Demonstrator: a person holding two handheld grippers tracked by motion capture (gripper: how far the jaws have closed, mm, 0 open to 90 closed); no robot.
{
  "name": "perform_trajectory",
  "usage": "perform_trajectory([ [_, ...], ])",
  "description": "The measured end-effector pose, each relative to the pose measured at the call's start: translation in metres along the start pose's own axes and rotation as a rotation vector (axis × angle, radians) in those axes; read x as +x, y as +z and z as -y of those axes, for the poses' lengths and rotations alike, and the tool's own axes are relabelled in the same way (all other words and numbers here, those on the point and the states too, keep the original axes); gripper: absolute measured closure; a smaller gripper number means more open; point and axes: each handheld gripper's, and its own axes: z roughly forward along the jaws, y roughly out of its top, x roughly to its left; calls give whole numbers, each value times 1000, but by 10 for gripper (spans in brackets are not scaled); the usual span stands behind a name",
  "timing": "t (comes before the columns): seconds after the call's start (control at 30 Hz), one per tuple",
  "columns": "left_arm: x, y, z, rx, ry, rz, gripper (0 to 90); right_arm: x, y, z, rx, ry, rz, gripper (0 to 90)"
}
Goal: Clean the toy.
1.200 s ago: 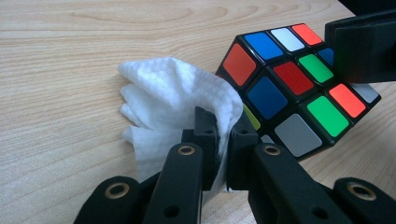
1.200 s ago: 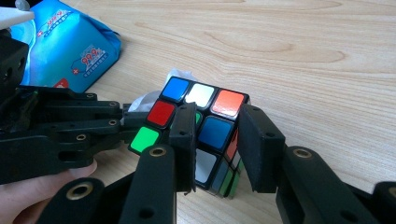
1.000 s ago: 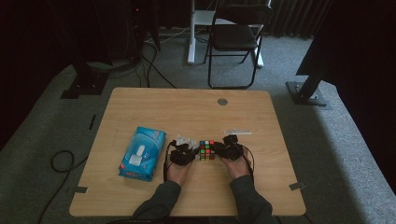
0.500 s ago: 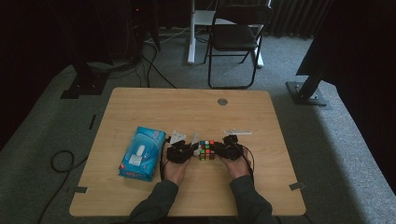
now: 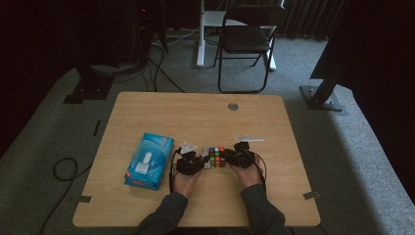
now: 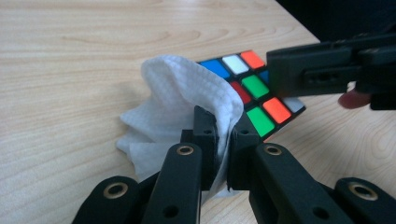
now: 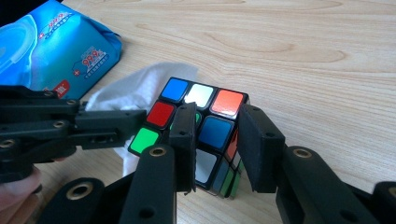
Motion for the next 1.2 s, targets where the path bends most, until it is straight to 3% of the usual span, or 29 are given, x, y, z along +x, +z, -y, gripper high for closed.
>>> perform_trajectory([
  [0.43, 2, 8, 9, 31, -30, -12, 851, 0, 0, 0, -4, 3, 0, 682],
  [0.63, 2, 11, 13, 59, -17, -30, 851, 0, 0, 0, -4, 3, 2, 682],
  [0.87, -3, 12, 15, 55, 25, -68, 851, 0, 0, 0, -4, 0, 6, 681],
  [1.03, -1, 11, 14, 63, 24, -55, 849, 0, 0, 1, -7, 5, 12, 655],
  [1.2, 3, 5, 12, 34, 24, -48, 839, 1, 0, 0, -8, 0, 20, 651],
])
